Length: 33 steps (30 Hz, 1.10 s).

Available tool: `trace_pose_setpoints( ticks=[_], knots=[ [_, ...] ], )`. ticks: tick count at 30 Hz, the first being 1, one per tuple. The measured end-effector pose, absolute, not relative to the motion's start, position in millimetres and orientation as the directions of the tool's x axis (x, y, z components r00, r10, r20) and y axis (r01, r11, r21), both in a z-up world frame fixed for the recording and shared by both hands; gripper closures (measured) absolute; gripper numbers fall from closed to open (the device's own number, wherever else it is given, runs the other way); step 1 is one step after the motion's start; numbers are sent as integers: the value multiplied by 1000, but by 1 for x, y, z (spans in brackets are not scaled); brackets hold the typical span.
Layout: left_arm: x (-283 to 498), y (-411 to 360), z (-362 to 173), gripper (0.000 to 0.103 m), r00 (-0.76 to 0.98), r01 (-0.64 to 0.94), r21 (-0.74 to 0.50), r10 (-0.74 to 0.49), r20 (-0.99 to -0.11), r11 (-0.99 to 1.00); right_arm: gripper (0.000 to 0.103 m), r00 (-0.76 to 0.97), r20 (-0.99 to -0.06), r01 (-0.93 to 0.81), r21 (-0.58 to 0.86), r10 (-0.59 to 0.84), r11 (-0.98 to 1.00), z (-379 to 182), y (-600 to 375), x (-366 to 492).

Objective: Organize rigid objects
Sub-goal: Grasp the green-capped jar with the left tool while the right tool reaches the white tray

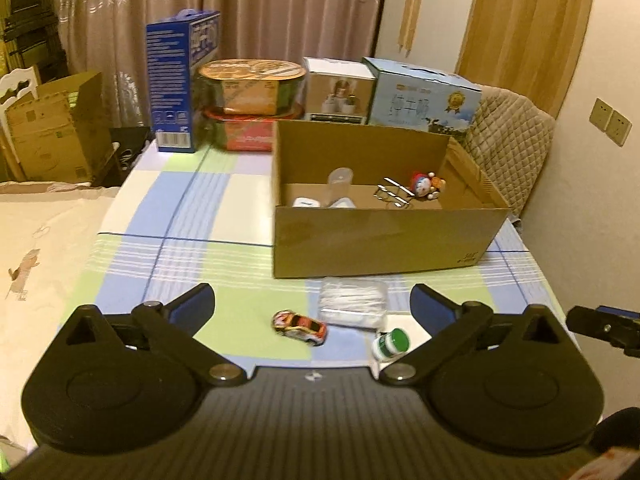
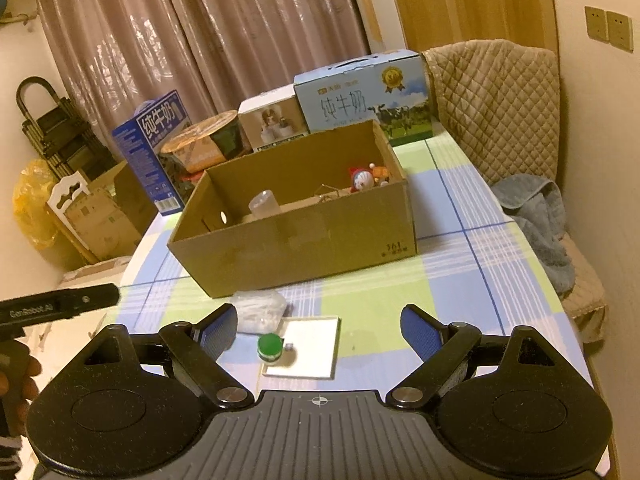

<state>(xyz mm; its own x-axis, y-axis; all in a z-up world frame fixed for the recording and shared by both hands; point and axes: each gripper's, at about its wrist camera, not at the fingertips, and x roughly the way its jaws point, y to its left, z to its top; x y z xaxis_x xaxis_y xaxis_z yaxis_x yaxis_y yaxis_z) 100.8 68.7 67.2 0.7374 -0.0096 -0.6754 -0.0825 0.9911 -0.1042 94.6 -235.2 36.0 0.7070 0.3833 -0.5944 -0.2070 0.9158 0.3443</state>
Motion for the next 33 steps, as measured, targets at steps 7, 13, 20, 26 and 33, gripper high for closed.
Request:
trace_pose_setpoints(
  ticks=[7, 13, 20, 26, 33],
  knots=[
    [90, 76, 59, 1, 717, -60, -103, -29, -696, 993, 17, 700, -608, -221, 315, 375, 923, 26, -229, 84],
    [93, 67, 41, 1, 683, -16, -125, -80, -726, 992, 17, 694, -628, -228, 272, 352, 935, 12, -225, 82],
    [102, 36, 18, 1, 666, 119, -48, -116, -737, 992, 17, 686, -654, -241, 209, 318, 948, -8, -221, 89],
    [117, 10, -13, 11, 629, 244, -10, -166, -759, 970, 17, 654, -687, -222, 226, 317, 948, -30, -228, 106],
    [139, -7, -49, 30, 608, 309, 46, -160, -778, 950, 19, 624, -718, -236, 205, 310, 950, -55, -229, 126]
  ],
)
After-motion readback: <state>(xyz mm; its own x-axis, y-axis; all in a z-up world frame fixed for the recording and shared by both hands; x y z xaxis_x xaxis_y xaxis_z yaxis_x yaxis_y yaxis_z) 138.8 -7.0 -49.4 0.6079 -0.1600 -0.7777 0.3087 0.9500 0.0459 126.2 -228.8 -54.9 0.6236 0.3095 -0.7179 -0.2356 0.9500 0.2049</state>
